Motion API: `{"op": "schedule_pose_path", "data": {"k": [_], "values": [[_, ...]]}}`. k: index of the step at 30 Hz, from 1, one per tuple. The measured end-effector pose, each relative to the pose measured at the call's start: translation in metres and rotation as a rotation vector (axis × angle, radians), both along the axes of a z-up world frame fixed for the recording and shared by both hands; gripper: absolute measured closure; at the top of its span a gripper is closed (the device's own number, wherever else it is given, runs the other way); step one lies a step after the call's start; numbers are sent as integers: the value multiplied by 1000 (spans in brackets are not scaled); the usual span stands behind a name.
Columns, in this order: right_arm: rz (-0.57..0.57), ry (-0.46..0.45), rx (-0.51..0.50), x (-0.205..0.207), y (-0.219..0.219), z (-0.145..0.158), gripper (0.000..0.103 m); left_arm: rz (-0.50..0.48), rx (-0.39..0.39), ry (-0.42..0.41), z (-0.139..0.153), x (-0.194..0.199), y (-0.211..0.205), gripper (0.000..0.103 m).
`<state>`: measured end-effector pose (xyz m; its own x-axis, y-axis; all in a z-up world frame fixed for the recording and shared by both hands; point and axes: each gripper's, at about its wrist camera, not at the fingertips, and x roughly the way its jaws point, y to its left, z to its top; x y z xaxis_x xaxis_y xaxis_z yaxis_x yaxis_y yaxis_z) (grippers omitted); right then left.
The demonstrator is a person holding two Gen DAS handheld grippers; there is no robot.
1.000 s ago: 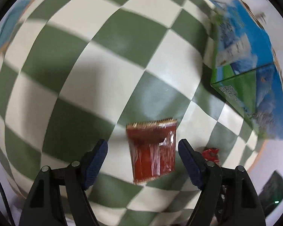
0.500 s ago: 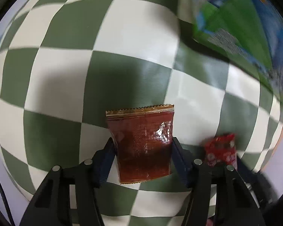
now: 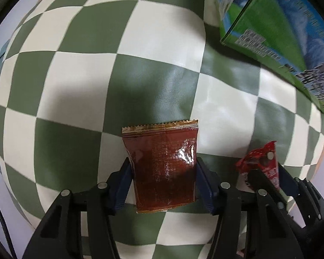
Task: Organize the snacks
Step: 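Carry both packets into the cardboard box and open both tools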
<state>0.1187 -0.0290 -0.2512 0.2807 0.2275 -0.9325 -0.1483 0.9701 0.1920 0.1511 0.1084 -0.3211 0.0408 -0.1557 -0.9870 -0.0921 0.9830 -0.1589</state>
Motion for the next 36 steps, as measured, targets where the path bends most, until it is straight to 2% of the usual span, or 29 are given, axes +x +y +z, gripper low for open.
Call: {"op": "schedule_pose_path", "data": {"k": [3, 9, 13, 17, 21, 24, 30, 35, 36], "values": [[-13, -45, 39, -3, -10, 26, 67, -5, -31, -50, 28, 1, 5, 50], [-55, -181, 121, -2, -45, 106, 67, -58, -131, -213, 121, 5, -18, 50], [-108, -249, 154, 14, -71, 151, 67, -102, -180, -305, 178, 35, -37, 50], [-167, -307, 147, 41, -105, 181, 67, -151, -158, -348, 211, 88, -69, 50], [-219, -317, 105, 85, -138, 192, 67, -167, -134, -328, 210, 133, -86, 50], [-262, -301, 65, 128, -165, 190, 67, -175, -136, -292, 195, 167, -100, 50], [-295, -204, -7, 196, -195, 158, 67, -178, -119, -216, 166, 232, -127, 50], [-312, -121, -14, 225, -211, 128, 65, -190, -86, -150, 137, 272, -147, 49], [-314, -102, -11, 229, -213, 123, 61, -192, -85, -134, 131, 277, -150, 49]]}}
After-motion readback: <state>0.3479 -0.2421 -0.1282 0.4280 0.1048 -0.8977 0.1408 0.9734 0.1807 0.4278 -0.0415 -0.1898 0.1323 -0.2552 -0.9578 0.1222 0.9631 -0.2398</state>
